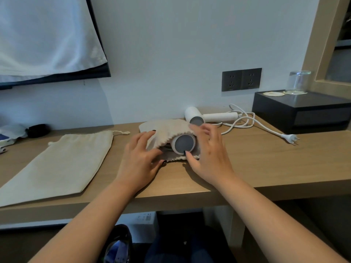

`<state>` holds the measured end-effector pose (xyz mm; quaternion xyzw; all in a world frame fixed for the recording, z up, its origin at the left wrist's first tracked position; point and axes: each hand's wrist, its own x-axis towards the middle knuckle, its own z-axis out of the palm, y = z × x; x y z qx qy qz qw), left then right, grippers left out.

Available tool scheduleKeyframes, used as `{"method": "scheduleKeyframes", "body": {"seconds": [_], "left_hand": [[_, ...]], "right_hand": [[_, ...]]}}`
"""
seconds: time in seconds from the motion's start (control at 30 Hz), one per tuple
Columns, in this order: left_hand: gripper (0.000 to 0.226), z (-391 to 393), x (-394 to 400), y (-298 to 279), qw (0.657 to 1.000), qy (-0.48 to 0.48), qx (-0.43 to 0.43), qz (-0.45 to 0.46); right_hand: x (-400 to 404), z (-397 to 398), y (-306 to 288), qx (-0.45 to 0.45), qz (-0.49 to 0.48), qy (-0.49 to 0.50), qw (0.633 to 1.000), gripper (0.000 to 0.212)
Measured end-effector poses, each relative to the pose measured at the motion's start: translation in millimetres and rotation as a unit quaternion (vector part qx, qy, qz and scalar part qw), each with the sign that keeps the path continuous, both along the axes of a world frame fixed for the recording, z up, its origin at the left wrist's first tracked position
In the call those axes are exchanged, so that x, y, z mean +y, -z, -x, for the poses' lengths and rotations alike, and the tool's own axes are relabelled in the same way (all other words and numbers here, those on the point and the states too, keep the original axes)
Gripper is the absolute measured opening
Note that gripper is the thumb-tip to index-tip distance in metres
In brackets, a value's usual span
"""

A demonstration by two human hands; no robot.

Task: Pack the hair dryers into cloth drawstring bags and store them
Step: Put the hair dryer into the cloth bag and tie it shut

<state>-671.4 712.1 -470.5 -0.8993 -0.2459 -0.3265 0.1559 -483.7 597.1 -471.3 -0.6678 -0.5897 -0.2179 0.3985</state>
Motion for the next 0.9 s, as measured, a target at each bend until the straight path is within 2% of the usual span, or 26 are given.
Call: {"method": "scheduleKeyframes", "body": {"seconds": [0.07,0.17,0.3,0.43,0.53,0.73,0.8,0.9], "left_hand": [[0.025,-5,2,0,0.999,-0.02,0.032,-0.003],[0.02,-11,3,1,0.998,-0.026,0.041,0.029],[0.008,-11,6,5,0.995,0.016,0.008,0.095],[0.006,-7,7,8,0.98,0.075,-0.06,0.175],[0.007,-6,5,7,0.971,0.101,-0.068,0.206],[0.012,-3,2,4,0.954,0.137,-0.097,0.248],[0.017,-3,3,5,0.952,0.14,-0.11,0.248],[0.013,-3,5,7,0.958,0.119,-0.107,0.237]], "right_hand": [[6,3,2,-0.085,0.022,0.01,0.996,0.069],[16,2,4,-0.127,0.056,0.009,0.99,0.07],[26,3,0,-0.165,0.099,0.021,0.981,0.068],[36,11,0,-0.211,0.089,0.059,0.972,0.068],[48,17,-2,-0.204,0.101,0.091,0.97,0.068],[78,20,-23,-0.144,0.134,0.127,0.972,0.048],[83,13,-20,-0.109,0.127,0.114,0.979,0.047],[83,1,-9,-0.033,0.086,0.032,0.995,0.058]]}}
